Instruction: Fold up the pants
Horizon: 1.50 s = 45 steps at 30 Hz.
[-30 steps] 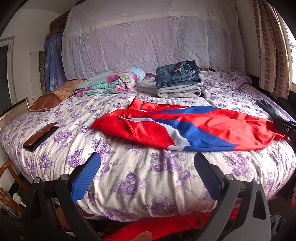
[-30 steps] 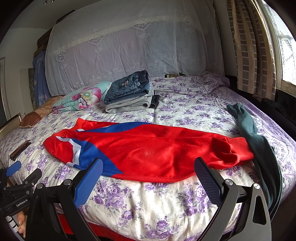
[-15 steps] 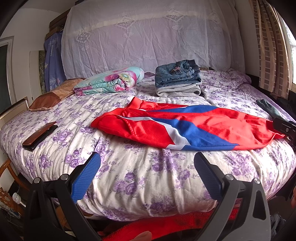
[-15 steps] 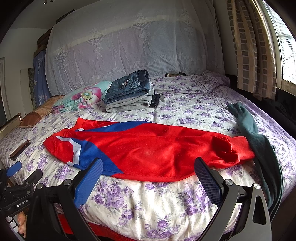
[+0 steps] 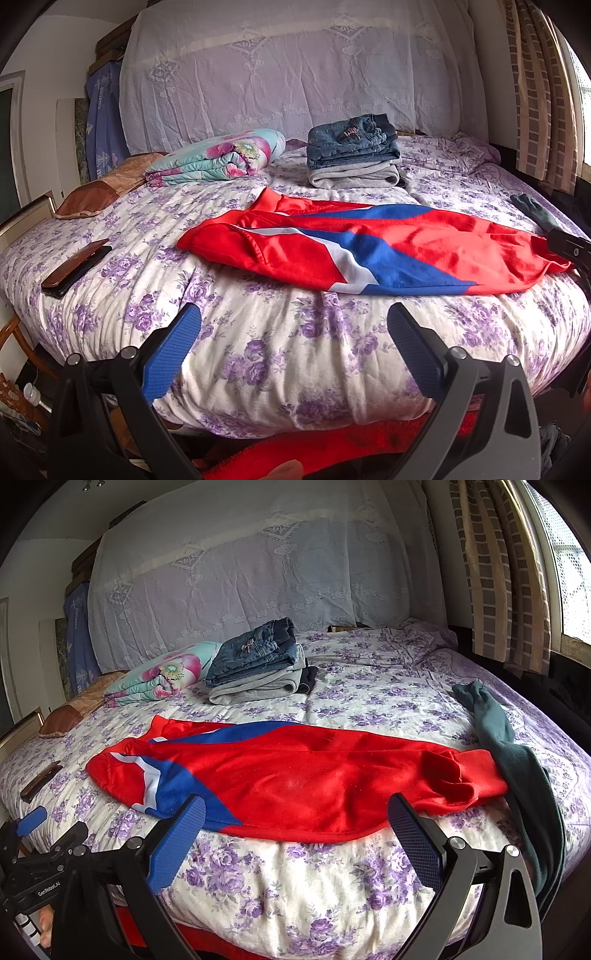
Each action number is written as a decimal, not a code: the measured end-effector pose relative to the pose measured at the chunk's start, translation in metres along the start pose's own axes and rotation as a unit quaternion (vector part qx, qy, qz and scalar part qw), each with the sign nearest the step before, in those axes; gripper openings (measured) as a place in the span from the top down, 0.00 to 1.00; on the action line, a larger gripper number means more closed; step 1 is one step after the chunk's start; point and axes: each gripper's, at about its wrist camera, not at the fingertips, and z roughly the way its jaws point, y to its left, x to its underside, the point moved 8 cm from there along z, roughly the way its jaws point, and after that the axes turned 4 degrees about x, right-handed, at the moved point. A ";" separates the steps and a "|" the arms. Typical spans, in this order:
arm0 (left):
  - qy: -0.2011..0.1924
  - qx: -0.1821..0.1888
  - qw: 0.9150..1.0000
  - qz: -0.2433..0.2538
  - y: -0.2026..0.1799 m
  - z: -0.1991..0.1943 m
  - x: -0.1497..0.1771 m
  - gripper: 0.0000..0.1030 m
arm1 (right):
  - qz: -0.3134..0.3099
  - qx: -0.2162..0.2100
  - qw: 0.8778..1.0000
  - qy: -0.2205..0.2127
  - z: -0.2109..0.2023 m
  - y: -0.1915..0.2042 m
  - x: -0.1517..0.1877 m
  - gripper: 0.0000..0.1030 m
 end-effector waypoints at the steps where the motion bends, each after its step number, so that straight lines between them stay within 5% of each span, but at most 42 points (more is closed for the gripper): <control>1: 0.000 0.000 1.000 0.000 0.000 0.000 0.000 0.05 | 0.000 0.000 1.000 -0.001 0.000 0.000 0.000 0.03; 28: 0.010 0.006 1.000 0.001 0.000 0.007 0.005 0.05 | 0.001 -0.002 1.000 0.007 0.004 0.002 0.003 0.03; 33: 0.056 0.057 0.996 -0.046 0.020 0.031 0.010 0.05 | 0.029 -0.045 0.997 0.058 0.020 -0.002 0.019 0.03; 38: 0.099 0.107 0.980 -0.135 0.050 0.056 0.016 0.05 | 0.052 -0.068 0.991 0.105 0.031 -0.027 0.042 0.03; 45: 0.151 0.114 0.973 -0.134 0.055 0.106 0.007 0.05 | 0.084 -0.082 0.980 0.159 0.039 -0.063 0.073 0.03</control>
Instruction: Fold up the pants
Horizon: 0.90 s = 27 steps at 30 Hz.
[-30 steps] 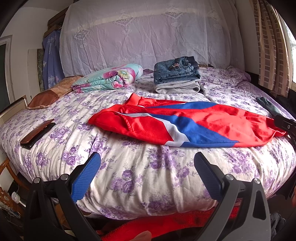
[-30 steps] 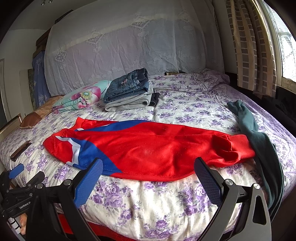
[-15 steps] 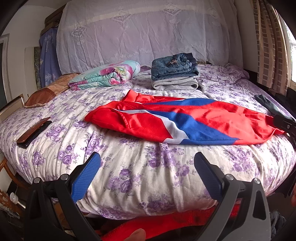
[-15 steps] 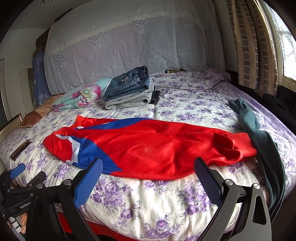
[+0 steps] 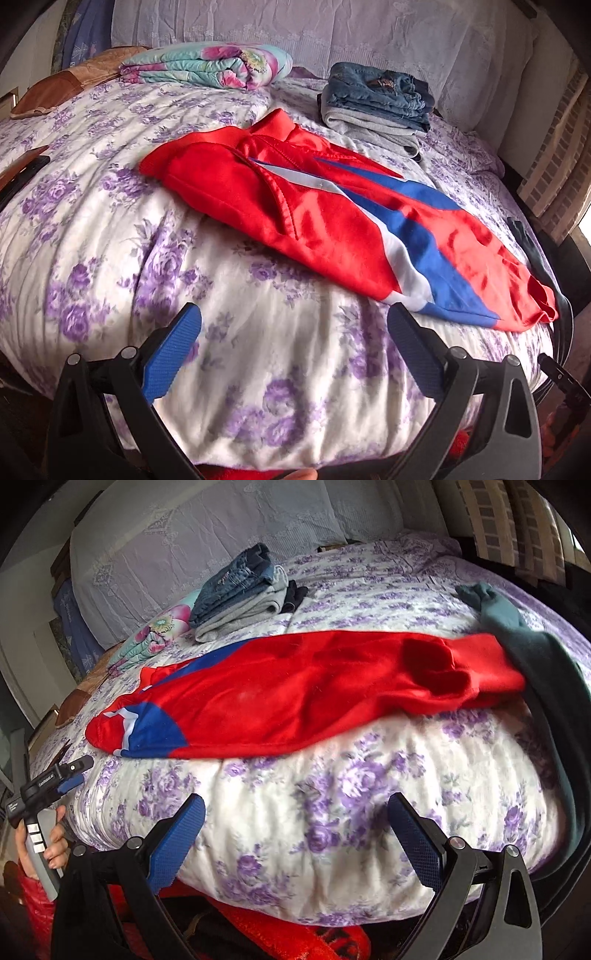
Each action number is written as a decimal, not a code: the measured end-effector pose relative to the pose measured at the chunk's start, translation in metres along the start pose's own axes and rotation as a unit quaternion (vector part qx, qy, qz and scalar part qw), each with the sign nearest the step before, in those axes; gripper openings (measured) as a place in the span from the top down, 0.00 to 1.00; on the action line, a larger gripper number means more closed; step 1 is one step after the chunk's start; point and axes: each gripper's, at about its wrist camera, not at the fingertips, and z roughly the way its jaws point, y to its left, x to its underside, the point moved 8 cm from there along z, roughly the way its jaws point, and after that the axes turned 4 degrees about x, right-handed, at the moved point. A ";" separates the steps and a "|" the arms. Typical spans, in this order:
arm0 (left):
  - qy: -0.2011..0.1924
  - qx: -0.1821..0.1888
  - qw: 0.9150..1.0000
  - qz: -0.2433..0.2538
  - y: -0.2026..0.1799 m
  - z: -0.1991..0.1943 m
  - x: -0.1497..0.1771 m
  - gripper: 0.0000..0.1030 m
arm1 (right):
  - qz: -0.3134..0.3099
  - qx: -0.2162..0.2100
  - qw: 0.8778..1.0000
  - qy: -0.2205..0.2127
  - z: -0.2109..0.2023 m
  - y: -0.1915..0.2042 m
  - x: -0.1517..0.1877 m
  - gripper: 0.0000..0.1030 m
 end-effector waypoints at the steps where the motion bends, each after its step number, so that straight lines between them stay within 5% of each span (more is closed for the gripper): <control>1: 0.006 0.003 1.000 -0.006 0.002 0.007 -0.005 0.05 | 0.011 -0.012 1.000 0.000 0.000 -0.004 -0.003 0.03; 10: 0.039 0.045 0.996 -0.068 0.013 0.055 -0.057 0.05 | 0.170 -0.073 0.983 0.001 0.025 -0.056 -0.055 0.04; 16: 0.047 0.058 0.994 -0.076 0.014 0.085 -0.087 0.05 | 0.267 -0.055 0.962 -0.010 0.048 -0.101 -0.095 0.04; 21: 0.055 0.052 0.994 -0.078 0.014 0.107 -0.109 0.05 | 0.284 -0.026 0.958 0.003 0.074 -0.112 -0.118 0.03; 25: 0.057 0.082 0.988 -0.114 0.019 0.114 -0.122 0.05 | 0.260 -0.012 0.966 -0.010 0.082 -0.111 -0.128 0.03; 27: 0.061 0.104 0.984 -0.130 0.021 0.115 -0.126 0.05 | 0.224 0.010 0.974 -0.017 0.085 -0.108 -0.131 0.20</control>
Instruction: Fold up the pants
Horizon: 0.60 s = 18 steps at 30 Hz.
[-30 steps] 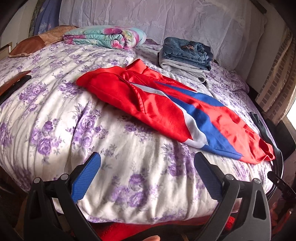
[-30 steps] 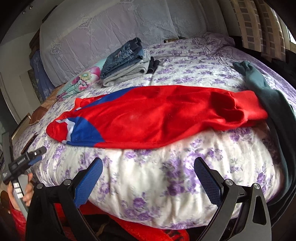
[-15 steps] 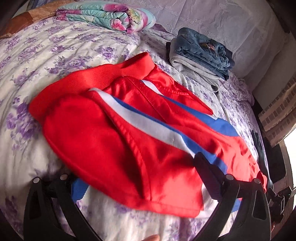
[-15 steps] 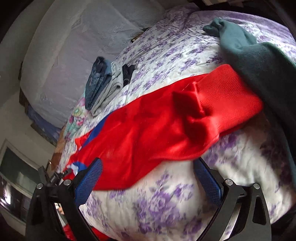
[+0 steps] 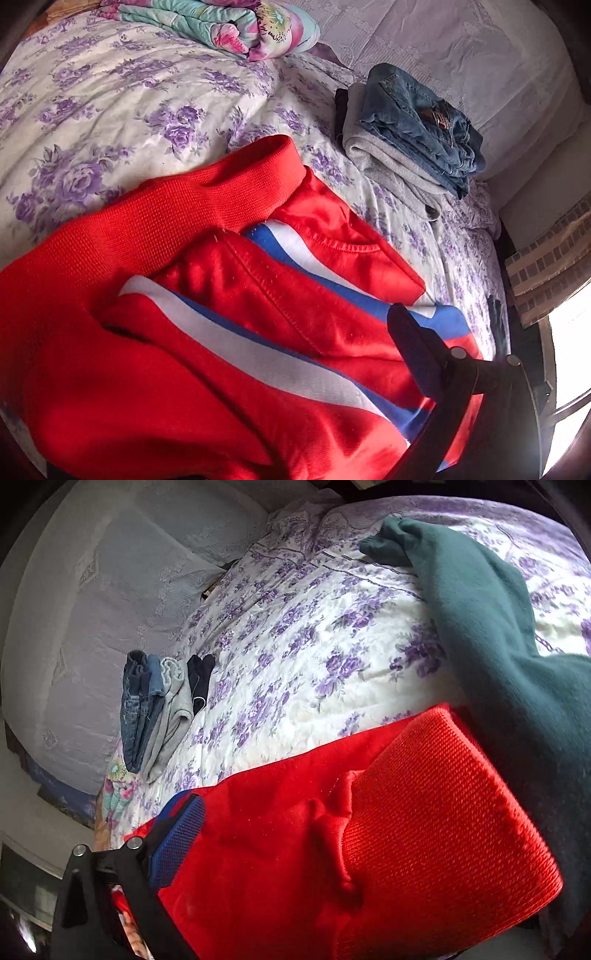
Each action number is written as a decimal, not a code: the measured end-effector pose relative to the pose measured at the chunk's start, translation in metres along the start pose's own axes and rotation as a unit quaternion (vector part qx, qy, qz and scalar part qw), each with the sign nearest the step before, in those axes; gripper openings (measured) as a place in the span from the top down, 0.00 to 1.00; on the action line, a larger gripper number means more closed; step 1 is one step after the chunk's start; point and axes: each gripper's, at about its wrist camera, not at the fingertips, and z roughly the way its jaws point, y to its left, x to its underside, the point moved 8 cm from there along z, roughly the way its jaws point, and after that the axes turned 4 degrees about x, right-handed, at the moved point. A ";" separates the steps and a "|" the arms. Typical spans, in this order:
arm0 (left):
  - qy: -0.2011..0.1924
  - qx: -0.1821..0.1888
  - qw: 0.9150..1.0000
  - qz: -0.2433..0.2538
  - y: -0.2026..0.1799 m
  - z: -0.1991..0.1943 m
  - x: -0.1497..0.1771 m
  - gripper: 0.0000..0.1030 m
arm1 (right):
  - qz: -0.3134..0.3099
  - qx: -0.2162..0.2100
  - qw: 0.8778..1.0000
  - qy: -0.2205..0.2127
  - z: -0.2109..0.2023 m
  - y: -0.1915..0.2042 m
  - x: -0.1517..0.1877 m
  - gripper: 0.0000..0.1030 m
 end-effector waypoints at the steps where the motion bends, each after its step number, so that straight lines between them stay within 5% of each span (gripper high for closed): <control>1: 0.003 0.010 1.000 -0.005 0.001 0.000 -0.002 0.05 | -0.017 0.008 1.000 -0.008 0.001 0.000 -0.001 0.41; 2: 0.005 0.019 1.000 -0.007 0.001 -0.001 -0.003 0.05 | -0.024 0.009 1.000 -0.013 0.003 -0.002 -0.003 0.57; 5: 0.015 0.033 0.999 0.001 0.001 -0.003 -0.002 0.06 | -0.002 -0.015 1.000 -0.010 0.008 -0.009 -0.009 0.73; 11: 0.023 0.050 0.998 0.005 0.007 -0.035 -0.002 0.11 | -0.025 -0.018 1.000 -0.005 0.012 -0.006 -0.015 0.75; 14: 0.002 0.024 1.000 0.012 0.017 -0.059 -0.017 0.11 | -0.019 -0.026 0.999 0.000 0.017 -0.008 -0.014 0.75; 18: -0.069 -0.067 0.994 0.044 0.030 -0.080 -0.058 0.09 | -0.008 -0.043 0.999 0.000 0.017 -0.010 -0.013 0.74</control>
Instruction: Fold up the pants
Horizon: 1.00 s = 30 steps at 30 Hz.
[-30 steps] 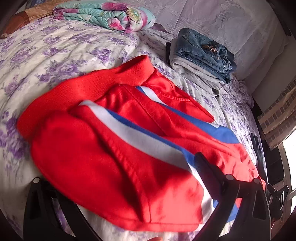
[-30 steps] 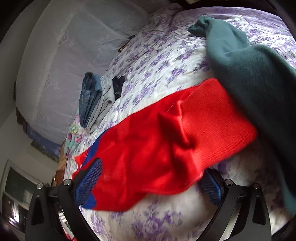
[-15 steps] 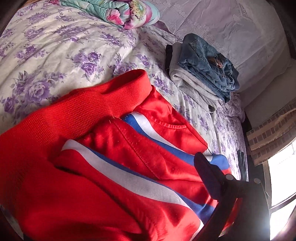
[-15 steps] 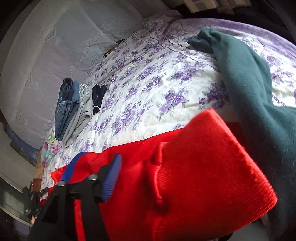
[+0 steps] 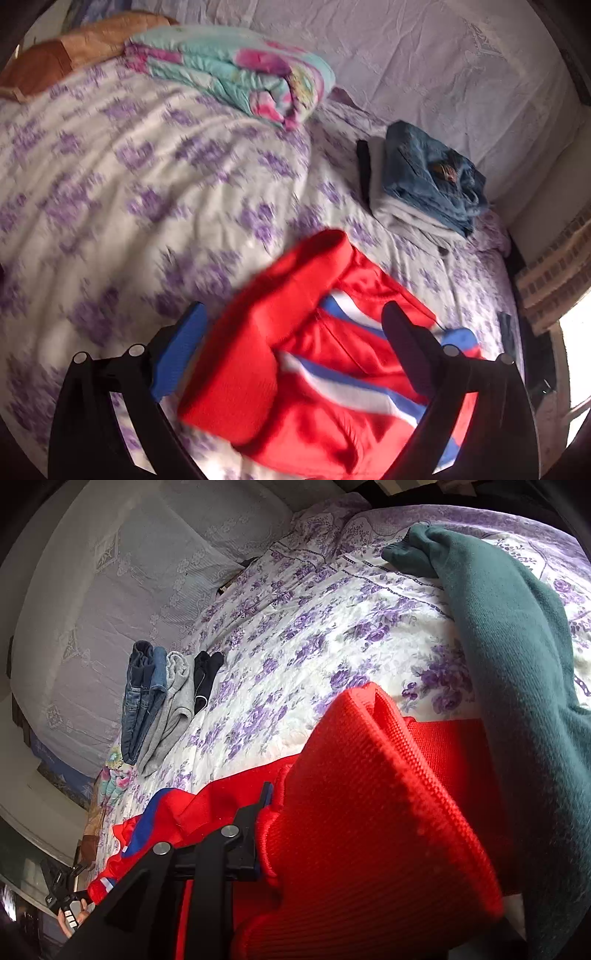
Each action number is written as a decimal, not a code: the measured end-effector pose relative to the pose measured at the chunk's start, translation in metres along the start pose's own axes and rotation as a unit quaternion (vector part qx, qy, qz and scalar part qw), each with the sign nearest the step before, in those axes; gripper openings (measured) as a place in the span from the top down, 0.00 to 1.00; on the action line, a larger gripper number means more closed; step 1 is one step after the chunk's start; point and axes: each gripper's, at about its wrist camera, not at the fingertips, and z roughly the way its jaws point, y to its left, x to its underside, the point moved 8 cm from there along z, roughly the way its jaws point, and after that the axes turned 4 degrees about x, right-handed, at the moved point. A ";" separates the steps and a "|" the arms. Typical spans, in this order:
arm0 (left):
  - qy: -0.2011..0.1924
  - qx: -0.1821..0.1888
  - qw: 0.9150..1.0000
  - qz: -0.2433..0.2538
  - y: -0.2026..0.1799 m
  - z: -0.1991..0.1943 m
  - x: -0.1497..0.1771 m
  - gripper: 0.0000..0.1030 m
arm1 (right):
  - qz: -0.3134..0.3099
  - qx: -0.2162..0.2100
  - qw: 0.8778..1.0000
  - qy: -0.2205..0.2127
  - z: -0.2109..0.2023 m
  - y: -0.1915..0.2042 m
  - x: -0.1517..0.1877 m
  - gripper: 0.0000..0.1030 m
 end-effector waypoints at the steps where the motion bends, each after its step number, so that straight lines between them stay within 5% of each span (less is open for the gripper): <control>1: -0.003 -0.008 1.000 0.017 -0.003 0.005 -0.009 0.09 | 0.001 -0.002 1.000 0.000 0.000 0.000 0.000 0.74; 4: 0.042 -0.001 0.995 0.085 -0.024 0.037 -0.022 0.09 | 0.002 -0.004 1.000 0.002 0.001 -0.001 0.000 0.73; 8: 0.058 -0.017 0.979 0.194 -0.053 0.079 -0.027 0.09 | 0.002 -0.004 1.000 0.001 0.001 0.000 0.000 0.73; 13: 0.115 -0.003 0.969 0.219 -0.060 0.118 -0.016 0.09 | -0.004 0.004 1.000 0.002 0.002 0.000 0.002 0.73; 14: 0.123 0.002 0.968 0.219 -0.060 0.123 -0.014 0.14 | -0.006 0.005 1.000 0.002 0.002 0.000 0.002 0.73; 15: 0.122 -0.006 0.968 0.221 -0.058 0.126 -0.013 0.29 | -0.006 0.006 1.000 0.002 0.002 0.000 0.002 0.72; 16: 0.119 -0.010 0.967 0.225 -0.056 0.127 -0.012 0.51 | -0.007 0.007 1.000 0.002 0.002 0.000 0.002 0.72; 19: 0.094 0.007 0.972 0.215 -0.055 0.117 -0.014 0.67 | -0.009 0.011 1.000 0.001 0.002 0.001 0.002 0.73; 21: 0.067 0.019 0.977 0.203 -0.056 0.102 -0.021 0.96 | -0.017 0.019 1.000 0.002 0.002 0.005 0.000 0.73; 25: -0.010 0.037 0.992 0.121 -0.035 0.063 -0.062 0.96 | -0.064 0.007 0.998 -0.005 0.006 0.037 -0.020 0.79; 30: -0.037 0.010 0.995 0.088 -0.009 0.045 -0.086 0.95 | -0.096 -0.032 0.995 -0.017 0.023 0.093 -0.049 0.81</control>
